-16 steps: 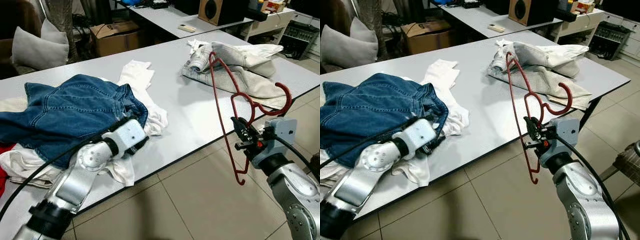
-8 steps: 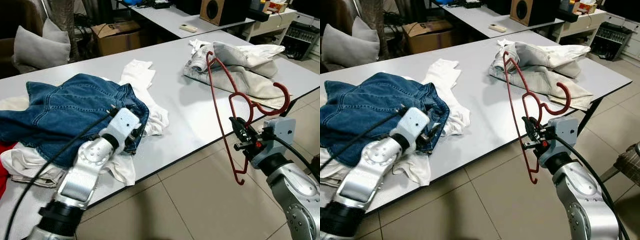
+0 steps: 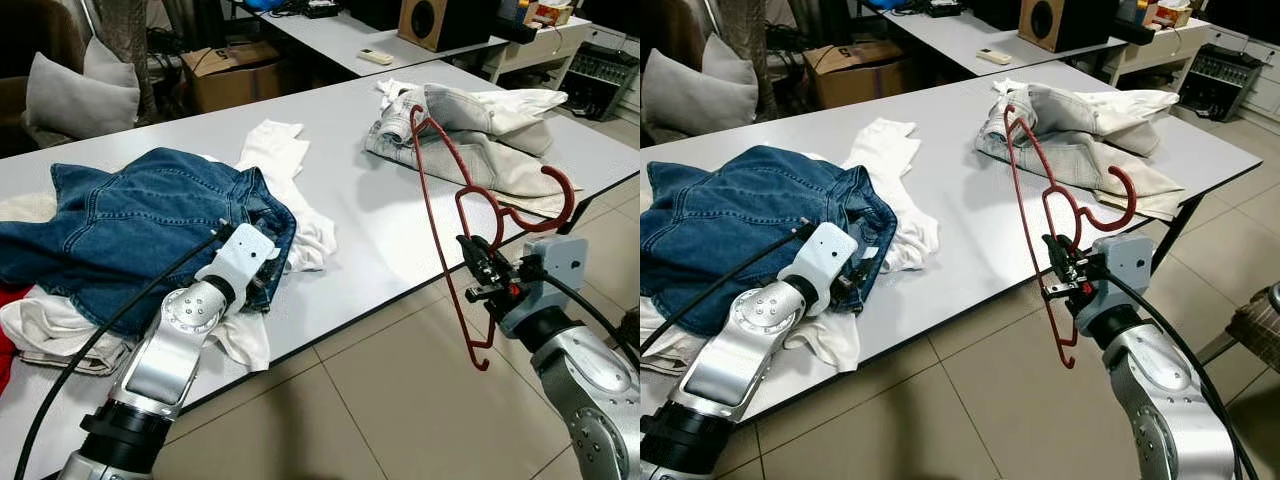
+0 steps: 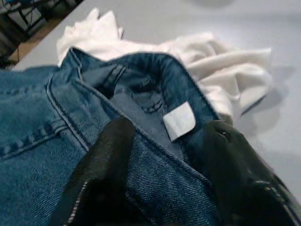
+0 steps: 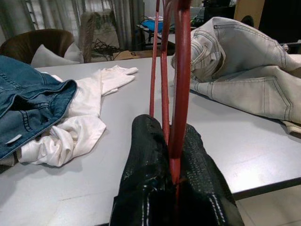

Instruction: Hang hanger

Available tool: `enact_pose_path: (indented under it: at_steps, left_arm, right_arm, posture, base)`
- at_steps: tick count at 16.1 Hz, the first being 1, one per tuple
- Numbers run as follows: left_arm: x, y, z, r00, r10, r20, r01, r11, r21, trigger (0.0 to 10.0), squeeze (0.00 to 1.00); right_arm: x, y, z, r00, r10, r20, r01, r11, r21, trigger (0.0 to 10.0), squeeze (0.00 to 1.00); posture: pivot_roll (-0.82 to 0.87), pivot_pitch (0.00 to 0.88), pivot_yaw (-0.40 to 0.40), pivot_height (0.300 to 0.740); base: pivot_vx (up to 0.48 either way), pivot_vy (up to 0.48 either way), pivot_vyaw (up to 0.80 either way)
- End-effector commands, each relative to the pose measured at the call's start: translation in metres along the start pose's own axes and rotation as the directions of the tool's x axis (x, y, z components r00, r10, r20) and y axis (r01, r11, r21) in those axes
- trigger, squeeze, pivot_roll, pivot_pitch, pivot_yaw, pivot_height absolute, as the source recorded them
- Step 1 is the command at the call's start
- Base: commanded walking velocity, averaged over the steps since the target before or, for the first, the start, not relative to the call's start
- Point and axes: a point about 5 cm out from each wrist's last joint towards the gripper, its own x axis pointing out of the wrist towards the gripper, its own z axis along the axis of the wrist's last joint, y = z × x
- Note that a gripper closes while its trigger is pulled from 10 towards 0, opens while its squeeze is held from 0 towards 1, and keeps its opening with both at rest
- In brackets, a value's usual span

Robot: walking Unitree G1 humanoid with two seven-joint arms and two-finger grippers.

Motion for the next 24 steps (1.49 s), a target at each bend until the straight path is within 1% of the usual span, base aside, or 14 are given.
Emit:
enact_pose_path:
  at_steps: [1, 2, 3, 7, 9, 13, 16, 17, 18, 19, 20, 22, 23, 24]
  left_arm:
    - [-0.001, 0.005, -0.006, 0.999, 0.030, -0.041, -0.030, 1.000, -0.002, 1.9, 0.00]
    - [-0.001, 0.006, -0.007, 0.998, 0.037, -0.054, -0.037, 0.999, 0.001, 0.5, 0.00]
    - [-0.001, 0.007, -0.010, 0.995, 0.043, -0.088, -0.042, 0.999, 0.014, 0.0, 0.00]
    - [-0.002, 0.007, -0.014, 0.991, 0.038, -0.129, -0.036, 0.999, 0.018, 0.0, 0.00]
    - [-0.003, 0.010, -0.013, 0.989, 0.060, -0.133, -0.058, 0.998, 0.020, 0.0, 0.00]
    - [-0.006, 0.020, -0.010, 0.987, 0.112, -0.114, -0.111, 0.994, 0.014, 0.0, 0.00]
    - [-0.007, 0.024, -0.010, 0.985, 0.137, -0.108, -0.138, 0.990, 0.003, 0.0, 0.00]
    - [-0.008, 0.025, -0.009, 0.984, 0.148, -0.099, -0.149, 0.989, 0.002, 0.0, 0.00]
    - [-0.008, 0.033, -0.003, 0.982, 0.182, -0.049, -0.182, 0.983, -0.004, 0.0, 0.00]
    - [-0.008, 0.034, -0.001, 0.982, 0.186, -0.036, -0.187, 0.982, -0.005, 0.0, 0.00]
    - [-0.010, 0.041, 0.007, 0.978, 0.210, 0.009, -0.210, 0.978, -0.020, 0.0, 0.00]
    - [-0.012, 0.049, 0.017, 0.971, 0.230, 0.068, -0.230, 0.973, -0.014, 0.0, 0.00]
    - [-0.013, 0.045, 0.025, 0.982, 0.159, 0.105, -0.153, 0.986, -0.067, 0.0, 0.00]
    - [-0.014, 0.043, 0.026, 0.984, 0.141, 0.111, -0.136, 0.989, -0.056, 0.0, 0.00]
  right_arm:
    - [-0.001, 0.001, 0.003, 1.000, 0.001, 0.012, -0.001, 1.000, -0.009, 10.0, 0.00]
    - [-0.001, 0.001, 0.003, 1.000, 0.002, 0.012, -0.002, 1.000, -0.009, 10.0, 0.00]
    - [-0.001, 0.002, 0.002, 1.000, 0.005, 0.011, -0.005, 1.000, -0.009, 10.0, 0.00]
    - [-0.001, 0.002, 0.002, 1.000, 0.003, 0.010, -0.003, 1.000, -0.016, 10.0, 0.00]
    - [-0.001, 0.002, 0.003, 1.000, 0.002, 0.010, -0.001, 1.000, -0.019, 10.0, 0.00]
    - [0.000, 0.001, 0.003, 1.000, 0.003, 0.011, -0.003, 1.000, -0.022, 10.0, 0.00]
    - [0.002, 0.001, 0.003, 1.000, 0.008, 0.012, -0.008, 1.000, -0.024, 10.0, 0.00]
    - [0.002, 0.002, 0.002, 1.000, 0.009, 0.012, -0.008, 1.000, -0.024, 10.0, 0.00]
    - [0.002, 0.001, 0.002, 1.000, 0.009, 0.013, -0.008, 1.000, -0.025, 10.0, 0.00]
    - [0.002, 0.001, 0.003, 1.000, 0.008, 0.014, -0.008, 1.000, -0.025, 10.0, 0.00]
    - [0.002, 0.000, 0.003, 1.000, 0.005, 0.017, -0.005, 1.000, -0.025, 10.0, 0.00]
    - [0.003, -0.001, 0.003, 1.000, 0.003, 0.019, -0.003, 1.000, -0.024, 10.0, 0.00]
    - [0.003, -0.001, 0.003, 1.000, 0.005, 0.021, -0.004, 1.000, -0.025, 10.0, 0.00]
    - [0.003, 0.000, 0.003, 1.000, 0.005, 0.022, -0.005, 1.000, -0.024, 10.0, 0.00]
  posture:
    - [-0.19, 0.000, 0.016, 0.740]
    - [-0.19, 0.000, 0.016, 0.740]
    - [-0.19, 0.000, 0.014, 0.740]
    - [-0.20, 0.000, 0.018, 0.740]
    - [-0.20, 0.000, 0.017, 0.740]
    - [-0.19, 0.000, 0.013, 0.740]
    - [-0.19, 0.000, 0.010, 0.740]
    - [-0.19, 0.000, 0.009, 0.740]
    - [-0.19, 0.000, 0.009, 0.740]
    - [-0.19, 0.000, 0.009, 0.740]
    - [-0.18, 0.000, 0.010, 0.740]
    - [-0.18, 0.000, 0.009, 0.740]
    - [-0.18, 0.000, 0.010, 0.740]
    - [-0.18, 0.000, 0.013, 0.740]
  base:
    - [0.000, 0.000, 0.00]
    - [0.000, 0.000, 0.00]
    - [0.000, 0.000, 0.00]
    - [0.000, 0.000, 0.00]
    - [0.000, 0.000, 0.00]
    - [0.000, 0.000, 0.00]
    - [0.000, 0.000, 0.00]
    - [0.000, 0.000, 0.00]
    - [0.000, 0.000, 0.00]
    - [0.000, 0.000, 0.00]
    - [0.000, 0.000, 0.00]
    - [0.000, 0.000, 0.00]
    - [0.000, 0.000, 0.00]
    - [0.000, 0.000, 0.00]
